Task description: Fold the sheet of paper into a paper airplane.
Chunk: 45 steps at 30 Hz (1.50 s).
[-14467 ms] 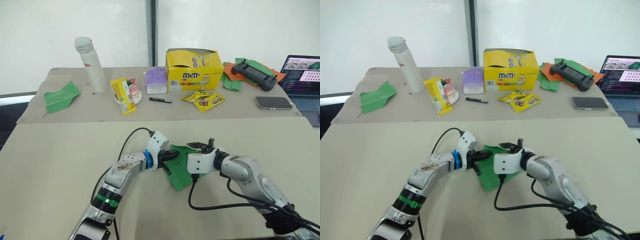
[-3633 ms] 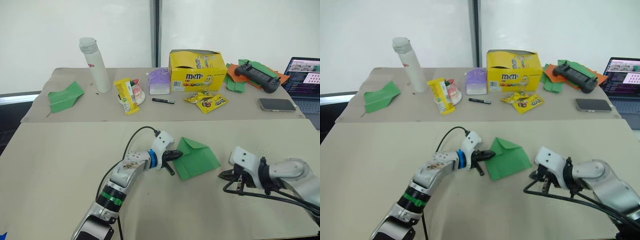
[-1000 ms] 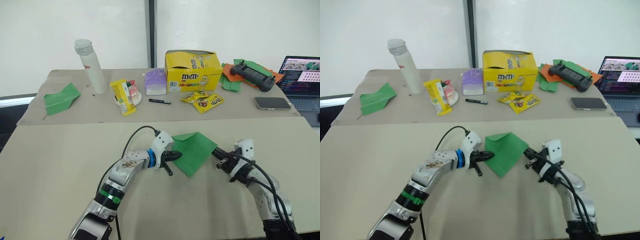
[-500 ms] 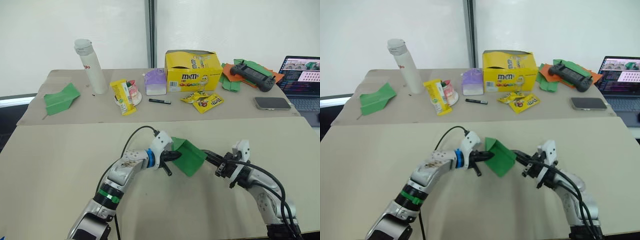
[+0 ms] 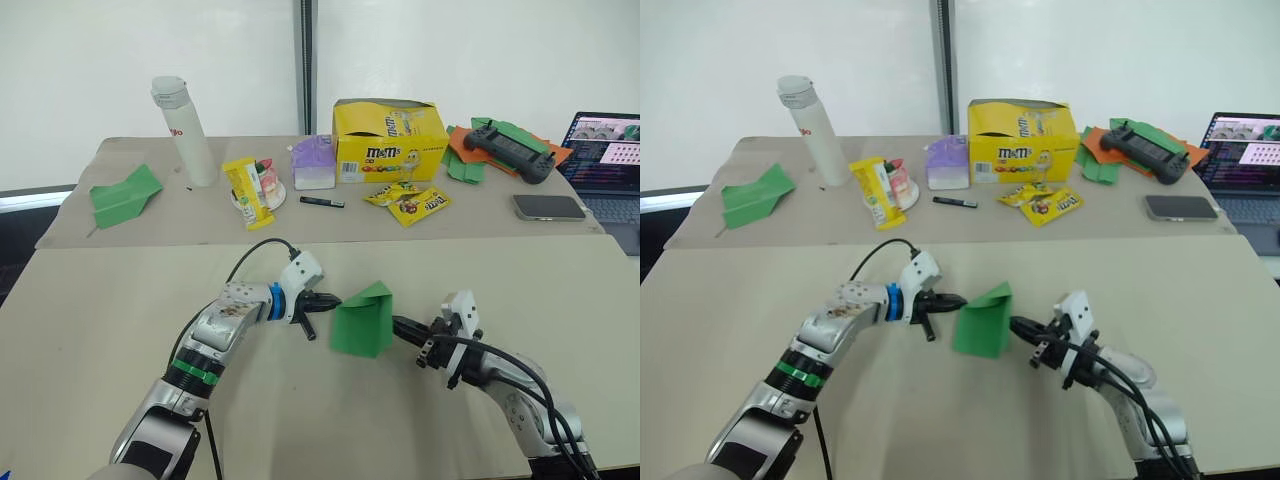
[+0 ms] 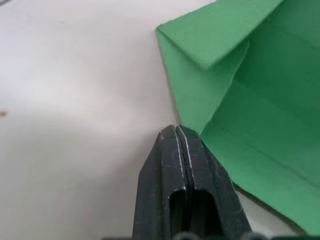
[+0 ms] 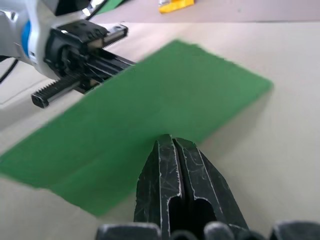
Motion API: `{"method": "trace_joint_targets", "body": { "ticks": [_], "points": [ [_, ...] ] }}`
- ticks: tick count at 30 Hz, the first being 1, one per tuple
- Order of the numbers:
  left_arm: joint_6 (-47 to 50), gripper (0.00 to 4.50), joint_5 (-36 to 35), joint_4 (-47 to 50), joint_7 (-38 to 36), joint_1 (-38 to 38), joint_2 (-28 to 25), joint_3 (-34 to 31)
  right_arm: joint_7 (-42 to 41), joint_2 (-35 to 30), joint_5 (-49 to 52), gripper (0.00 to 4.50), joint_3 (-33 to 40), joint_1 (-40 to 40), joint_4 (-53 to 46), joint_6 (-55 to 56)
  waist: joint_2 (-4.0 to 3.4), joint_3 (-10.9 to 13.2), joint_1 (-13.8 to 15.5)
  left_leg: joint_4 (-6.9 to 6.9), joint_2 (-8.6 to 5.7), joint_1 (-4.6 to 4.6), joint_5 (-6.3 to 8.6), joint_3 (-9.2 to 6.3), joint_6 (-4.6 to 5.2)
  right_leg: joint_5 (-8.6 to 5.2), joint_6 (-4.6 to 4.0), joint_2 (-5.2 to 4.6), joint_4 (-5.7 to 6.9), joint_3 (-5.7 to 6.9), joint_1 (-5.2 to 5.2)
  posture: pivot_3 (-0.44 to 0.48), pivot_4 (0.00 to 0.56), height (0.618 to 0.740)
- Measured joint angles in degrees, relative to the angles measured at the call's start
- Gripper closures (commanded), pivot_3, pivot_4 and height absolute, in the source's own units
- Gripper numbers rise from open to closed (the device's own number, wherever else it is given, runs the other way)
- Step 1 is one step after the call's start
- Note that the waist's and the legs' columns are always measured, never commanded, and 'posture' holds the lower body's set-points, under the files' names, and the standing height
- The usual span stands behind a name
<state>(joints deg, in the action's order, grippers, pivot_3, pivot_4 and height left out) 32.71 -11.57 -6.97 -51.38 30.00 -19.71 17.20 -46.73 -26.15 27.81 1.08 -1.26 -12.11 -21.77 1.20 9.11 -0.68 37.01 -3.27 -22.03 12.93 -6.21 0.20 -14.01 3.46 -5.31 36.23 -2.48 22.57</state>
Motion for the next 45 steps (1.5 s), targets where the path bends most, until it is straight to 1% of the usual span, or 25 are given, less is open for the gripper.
{"method": "trace_joint_targets", "body": {
  "ticks": [5,9,14,19,25,35,45],
  "points": [
    [-2.00,4.50,0.33,-2.04,-1.50,1.91,-0.52,0.04,1.40,0.40,0.12,4.48,-0.55,-0.03,-2.71,-0.99,0.00,0.00,-0.02,0.00,0.01,-0.01,0.00,0.00,0.00,0.00,0.00,0.01,0.01,0.00,0.02,0.000,0.150,0.740],
    [-4.64,4.50,0.56,-5.61,-0.73,4.19,-0.39,-1.92,2.08,0.66,0.05,4.48,-0.57,0.10,-2.77,-1.01,0.00,0.00,-0.02,0.00,0.00,-0.02,0.00,0.00,0.00,0.00,0.00,0.01,0.01,0.00,0.04,0.000,0.150,0.740],
    [-6.48,4.50,0.43,-6.77,-0.69,5.33,1.51,-3.23,2.64,0.66,-0.11,4.48,-0.56,0.51,-2.73,-1.01,0.00,0.00,0.04,0.00,-0.02,-0.04,0.00,0.01,0.00,0.00,0.00,-0.01,0.01,0.00,0.05,0.000,0.150,0.740],
    [-7.12,4.50,0.45,-6.83,-2.48,5.33,4.73,-1.39,3.27,0.65,-0.10,4.48,-0.39,0.59,-2.54,-1.01,0.00,0.00,-0.01,0.00,-0.02,-0.04,0.00,0.05,0.00,0.00,0.00,0.01,0.03,0.00,0.05,0.000,0.150,0.740],
    [-10.40,4.50,2.00,-10.39,-4.09,6.84,7.47,1.46,4.38,0.24,-0.10,4.48,0.91,0.30,-2.25,-1.05,0.00,0.00,-0.01,0.01,-0.03,-0.04,0.00,0.10,0.00,0.00,0.00,0.02,0.04,0.00,0.05,0.000,0.150,0.740],
    [-13.85,4.50,4.57,-13.99,-5.78,8.22,10.11,4.31,5.47,-1.37,-0.63,4.48,2.94,-0.31,-1.86,-1.05,0.01,0.01,-0.04,0.01,-0.05,-0.04,0.00,0.14,0.00,0.00,0.00,0.02,0.04,0.00,0.04,0.000,0.150,0.740],
    [-15.25,4.50,5.84,-14.27,-5.88,7.45,11.63,5.61,5.82,-1.18,-0.59,4.48,3.09,-0.18,-1.85,-1.21,0.00,0.01,-0.04,0.01,-0.04,-0.03,0.00,0.14,0.01,0.00,0.00,0.02,0.06,0.00,0.03,0.000,0.150,0.740]
  ]
}}
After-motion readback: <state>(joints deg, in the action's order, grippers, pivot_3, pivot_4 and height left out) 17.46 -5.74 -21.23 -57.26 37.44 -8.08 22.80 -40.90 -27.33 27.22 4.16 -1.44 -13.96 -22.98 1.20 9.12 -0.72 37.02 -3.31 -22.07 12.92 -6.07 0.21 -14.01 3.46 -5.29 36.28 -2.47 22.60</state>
